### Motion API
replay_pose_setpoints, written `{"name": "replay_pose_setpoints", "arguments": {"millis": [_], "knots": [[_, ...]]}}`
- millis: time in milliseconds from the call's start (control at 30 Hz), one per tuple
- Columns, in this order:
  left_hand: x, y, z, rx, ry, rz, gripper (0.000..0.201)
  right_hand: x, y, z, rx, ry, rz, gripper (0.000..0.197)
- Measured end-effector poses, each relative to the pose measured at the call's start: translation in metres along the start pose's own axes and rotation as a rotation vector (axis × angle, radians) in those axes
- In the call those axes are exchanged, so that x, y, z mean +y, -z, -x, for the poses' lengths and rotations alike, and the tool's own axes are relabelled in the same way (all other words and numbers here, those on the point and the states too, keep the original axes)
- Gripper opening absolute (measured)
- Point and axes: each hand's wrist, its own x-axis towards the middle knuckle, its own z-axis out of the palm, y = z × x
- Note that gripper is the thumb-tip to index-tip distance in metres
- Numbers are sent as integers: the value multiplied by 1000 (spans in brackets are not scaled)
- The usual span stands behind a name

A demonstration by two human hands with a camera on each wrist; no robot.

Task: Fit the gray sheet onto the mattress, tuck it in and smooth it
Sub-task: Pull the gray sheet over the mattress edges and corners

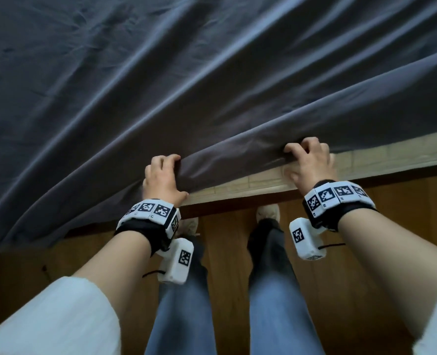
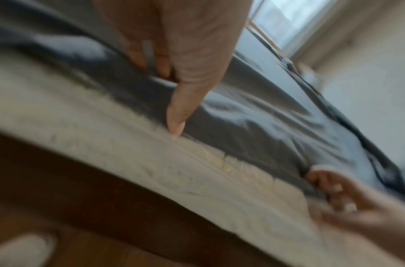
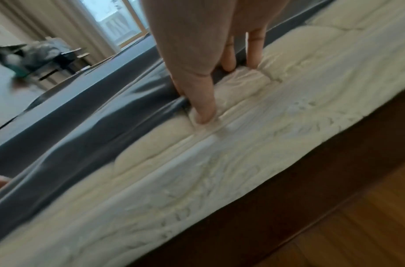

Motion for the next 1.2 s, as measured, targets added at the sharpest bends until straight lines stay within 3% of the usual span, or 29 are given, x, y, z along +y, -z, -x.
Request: {"name": "replay_pose_setpoints", "arguments": {"millis": [133,233,300,433,500,633,667,833,1033,1200], "knots": [[9,-33,17,272,110,268,40,21,5,-14,-50,170,122,34],[17,-48,22,258,133,271,33,24,10,-25,-26,254,161,18],[22,-50,22,250,137,245,34,25,13,-30,-45,293,174,18],[29,-47,23,325,158,185,13,29,22,-33,-67,306,38,19],[32,-46,26,312,150,166,16,33,28,-27,-88,263,-74,19],[37,-47,35,129,141,73,56,40,37,-8,-121,205,-148,25],[39,-49,36,126,145,32,57,42,39,-3,-119,214,-168,24],[42,-53,34,274,166,12,24,49,42,15,-85,269,-174,26],[54,-58,45,126,189,-10,61,56,38,32,-20,285,-308,19],[70,-66,39,215,276,-10,43,60,36,31,-11,312,-306,17]]}}
